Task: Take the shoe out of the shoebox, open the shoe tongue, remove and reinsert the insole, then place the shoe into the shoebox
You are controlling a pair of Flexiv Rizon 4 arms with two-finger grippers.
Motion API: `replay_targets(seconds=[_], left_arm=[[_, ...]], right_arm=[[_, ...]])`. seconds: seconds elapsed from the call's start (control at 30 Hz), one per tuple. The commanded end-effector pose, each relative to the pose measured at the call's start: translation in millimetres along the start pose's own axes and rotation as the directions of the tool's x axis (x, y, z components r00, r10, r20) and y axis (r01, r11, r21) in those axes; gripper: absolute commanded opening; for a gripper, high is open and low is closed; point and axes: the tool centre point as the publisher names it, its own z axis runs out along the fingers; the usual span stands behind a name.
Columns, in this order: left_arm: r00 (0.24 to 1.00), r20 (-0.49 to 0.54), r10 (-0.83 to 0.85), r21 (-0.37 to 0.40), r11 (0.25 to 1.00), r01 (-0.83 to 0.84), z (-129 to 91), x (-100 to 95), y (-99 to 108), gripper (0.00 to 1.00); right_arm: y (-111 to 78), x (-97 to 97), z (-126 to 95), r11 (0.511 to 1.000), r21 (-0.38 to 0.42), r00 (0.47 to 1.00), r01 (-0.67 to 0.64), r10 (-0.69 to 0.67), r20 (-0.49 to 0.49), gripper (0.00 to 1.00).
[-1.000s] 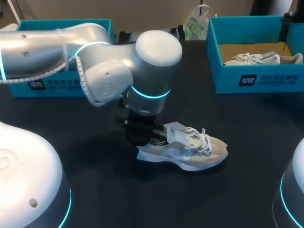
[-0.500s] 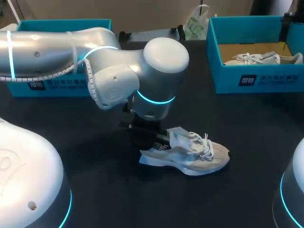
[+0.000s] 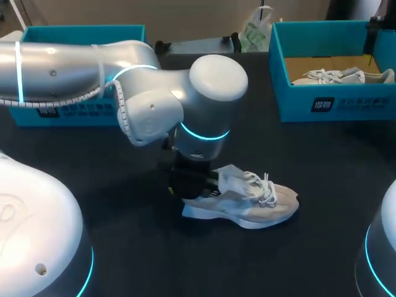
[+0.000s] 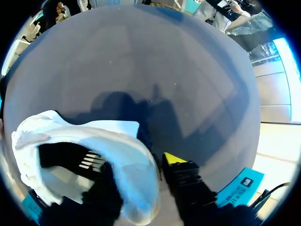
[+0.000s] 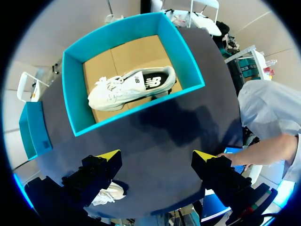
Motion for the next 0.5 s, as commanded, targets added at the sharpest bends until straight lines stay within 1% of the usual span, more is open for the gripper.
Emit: replay_targets(seconds=[0.03, 0.23, 0.33, 0.37, 0.4, 0.47, 0.5], left_arm=[[1.0, 0.026, -0.009, -0.014, 1.0, 0.009, -8.6, 5.8, -1.5, 1.0], [0.995, 0.094, -0.03, -0.042, 0.999, 0.034, -38.8, 14.7, -1.7, 1.0], [0.987, 0.146, -0.06, -0.049, 0.996, 0.068, -61.9, 23.9, -1.1, 1.0], [0.984, 0.161, -0.072, -0.042, 0.996, 0.08, -67.0, 26.7, -1.1, 1.0], [0.976, 0.182, -0.116, -0.009, 0.993, 0.12, -77.1, 32.9, -1.5, 1.0], [0.957, 0.222, -0.186, 0.05, 0.983, 0.179, -89.8, 42.9, -4.8, 1.0], [0.947, 0.233, -0.222, 0.063, 0.975, 0.213, -96.0, 47.8, -7.6, 1.0]], right_arm=[[-0.7, -0.3, 0.2, 1.0, -0.002, 1.0, -0.001, 0.001, 0.0, 1.0], [-0.7, -0.3, 0.2, 1.0, -0.002, 1.0, -0.001, 0.001, 0.0, 1.0], [-0.7, -0.3, 0.2, 1.0, -0.002, 1.0, -0.001, 0.001, 0.0, 1.0], [-0.7, -0.3, 0.2, 1.0, -0.002, 1.0, -0.001, 0.001, 0.0, 1.0], [-0.7, -0.3, 0.2, 1.0, -0.002, 1.0, -0.001, 0.001, 0.0, 1.0], [-0.7, -0.3, 0.2, 1.0, -0.002, 1.0, -0.001, 0.001, 0.0, 1.0], [-0.7, -0.3, 0.2, 1.0, -0.002, 1.0, -0.001, 0.001, 0.0, 1.0]])
